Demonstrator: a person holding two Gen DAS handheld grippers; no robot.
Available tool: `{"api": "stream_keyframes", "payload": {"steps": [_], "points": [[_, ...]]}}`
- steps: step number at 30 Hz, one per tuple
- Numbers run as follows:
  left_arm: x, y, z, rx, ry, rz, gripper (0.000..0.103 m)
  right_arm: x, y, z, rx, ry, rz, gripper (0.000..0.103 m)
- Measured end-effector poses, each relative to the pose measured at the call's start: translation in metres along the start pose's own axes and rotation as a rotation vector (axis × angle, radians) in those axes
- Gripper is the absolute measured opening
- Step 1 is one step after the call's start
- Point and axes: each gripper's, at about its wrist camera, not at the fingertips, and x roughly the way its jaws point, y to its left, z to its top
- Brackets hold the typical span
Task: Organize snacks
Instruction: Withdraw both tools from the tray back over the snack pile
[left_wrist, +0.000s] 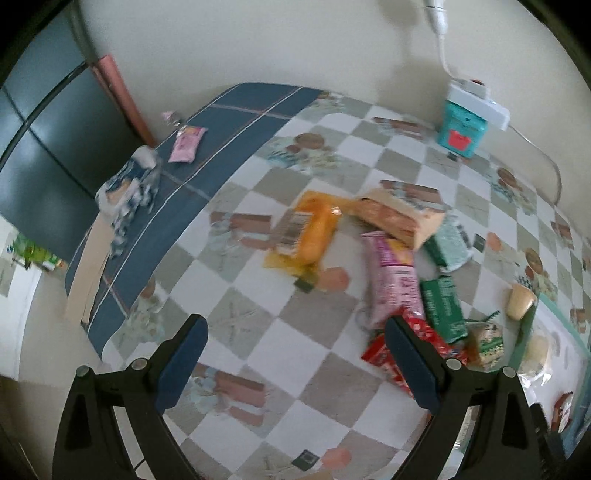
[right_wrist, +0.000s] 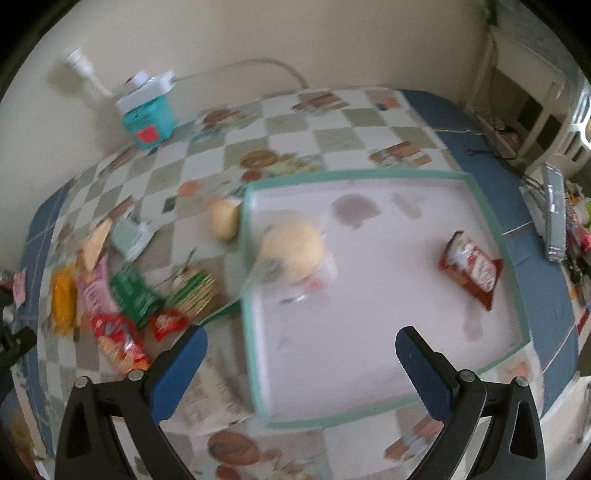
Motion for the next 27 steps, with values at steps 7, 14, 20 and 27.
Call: {"api": "stream_keyframes", "payload": {"steps": [7,14,20,27], "points": [[0.011,0.026,-0.004,-0.047,0.042,0.001,0.096,0.001,0.02,-0.018,-0.032,0.043,0.013,0.103],[0.026,0.041,-0.015,-0.088,0.121,-0.035,0.096,0.005,0.038,-0.033,-0.089,0.074,0.038,0.103],[0.061,0.023,-0.026,-0.04,0.256,-0.058,0.096,0.023,0.052,-0.041,-0.147,0.134,0.042,0.103],[0.082,0.013,-0.032,-0.049,0.327,-0.065,0.096,0.042,0.058,-0.046,-0.165,0.197,0.088,0.103]]}}
